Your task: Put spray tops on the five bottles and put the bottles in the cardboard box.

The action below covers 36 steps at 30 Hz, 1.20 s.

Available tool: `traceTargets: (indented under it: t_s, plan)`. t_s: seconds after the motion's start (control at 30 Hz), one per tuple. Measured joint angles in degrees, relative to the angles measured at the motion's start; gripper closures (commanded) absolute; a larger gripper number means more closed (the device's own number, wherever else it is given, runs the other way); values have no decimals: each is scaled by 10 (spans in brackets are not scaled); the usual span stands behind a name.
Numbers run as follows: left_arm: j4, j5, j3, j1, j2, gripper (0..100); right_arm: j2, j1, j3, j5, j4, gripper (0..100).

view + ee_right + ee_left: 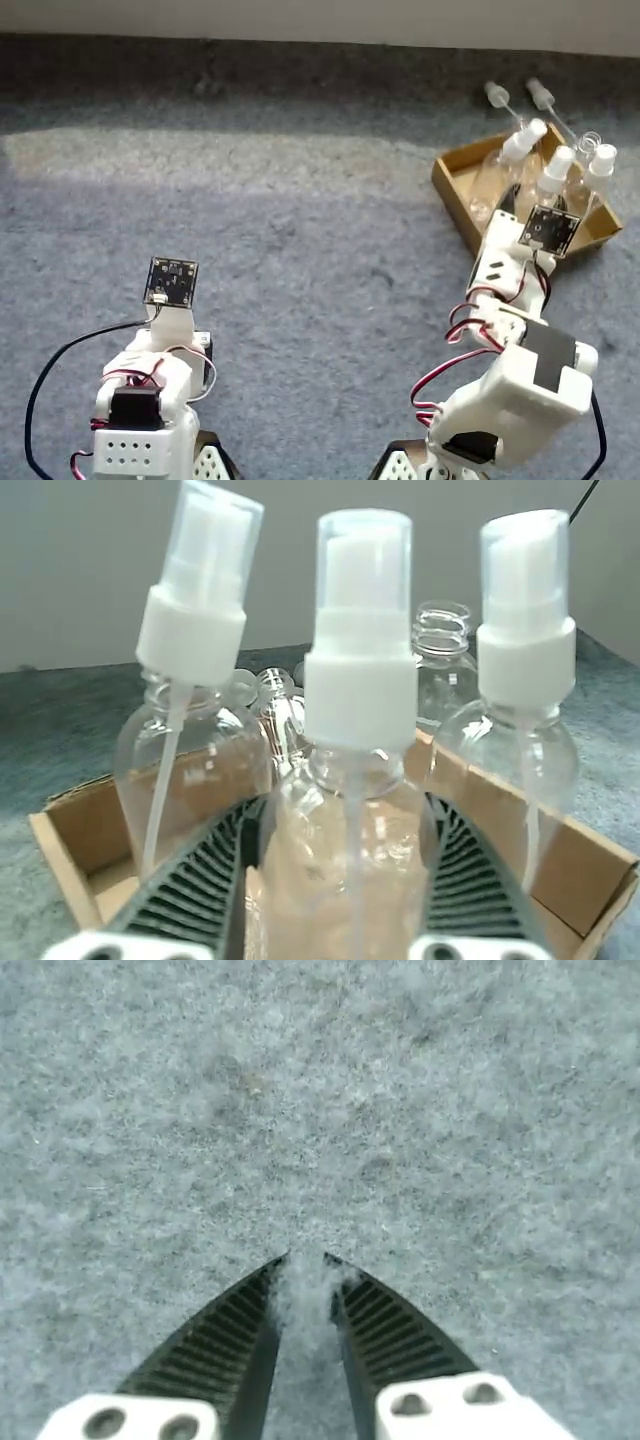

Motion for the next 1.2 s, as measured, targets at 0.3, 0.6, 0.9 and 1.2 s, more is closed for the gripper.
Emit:
traceTargets:
  t_s: [0.3,0.6,0.9,1.2]
  plan:
    - [0,0,0,0,0,995,0,0,4,0,-4,790]
    - [0,0,0,0,0,995,2,1,26,0,2,749]
    - [0,0,0,0,0,995,2,1,26,24,2,748]
    - [0,0,0,0,0,995,-1,1,26,25,47,748]
